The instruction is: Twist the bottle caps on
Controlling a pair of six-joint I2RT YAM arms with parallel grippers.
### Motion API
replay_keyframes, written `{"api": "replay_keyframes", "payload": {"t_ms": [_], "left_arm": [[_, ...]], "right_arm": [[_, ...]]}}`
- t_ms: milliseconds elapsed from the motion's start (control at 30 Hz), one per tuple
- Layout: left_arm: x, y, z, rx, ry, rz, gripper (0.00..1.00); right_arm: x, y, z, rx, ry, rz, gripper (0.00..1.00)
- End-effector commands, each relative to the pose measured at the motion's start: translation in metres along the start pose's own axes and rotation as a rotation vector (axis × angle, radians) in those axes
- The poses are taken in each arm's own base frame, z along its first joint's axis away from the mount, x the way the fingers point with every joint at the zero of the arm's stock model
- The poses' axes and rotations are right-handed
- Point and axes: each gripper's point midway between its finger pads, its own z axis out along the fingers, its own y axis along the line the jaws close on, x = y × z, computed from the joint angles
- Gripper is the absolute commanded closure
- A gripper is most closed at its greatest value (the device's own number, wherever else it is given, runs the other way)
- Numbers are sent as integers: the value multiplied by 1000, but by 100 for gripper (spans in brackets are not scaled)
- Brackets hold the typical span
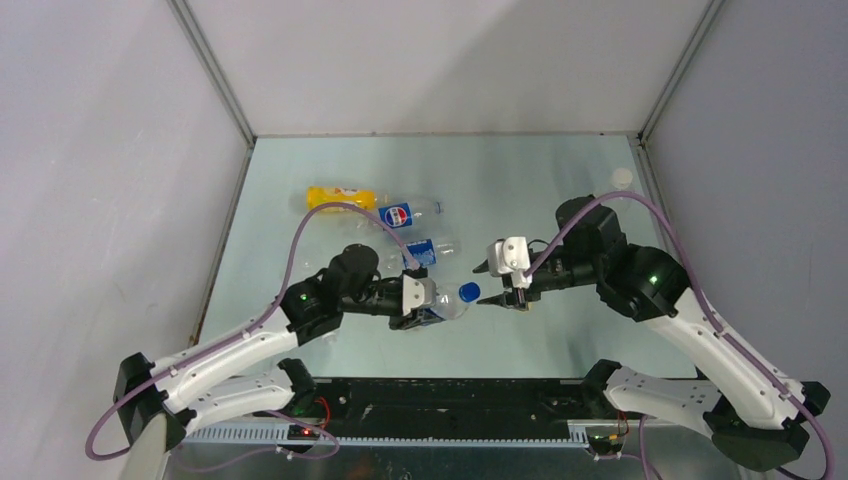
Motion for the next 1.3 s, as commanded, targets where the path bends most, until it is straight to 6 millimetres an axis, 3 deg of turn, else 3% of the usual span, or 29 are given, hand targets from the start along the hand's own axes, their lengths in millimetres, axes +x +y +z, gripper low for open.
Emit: {"api": "replay_keyframes", "payload": {"t_ms": [0, 467, 900, 1067, 1267], "left_arm": [[-24, 2, -4, 22, -56, 55, 85], [-28, 3, -4, 22, -63, 56, 85], [-42, 17, -6, -51, -93, 76, 85], [-51, 42, -13, -206, -130, 125, 85], [-59, 78, -27, -483, -114, 268, 85]], "right_arm": [[2, 7, 5, -58, 9, -35, 49], [11, 10, 12, -78, 55, -30, 57], [21, 6, 23, -54, 109, 63, 72], [32, -12, 31, 80, 169, 288, 78], [35, -31, 42, 276, 168, 717, 87]]}}
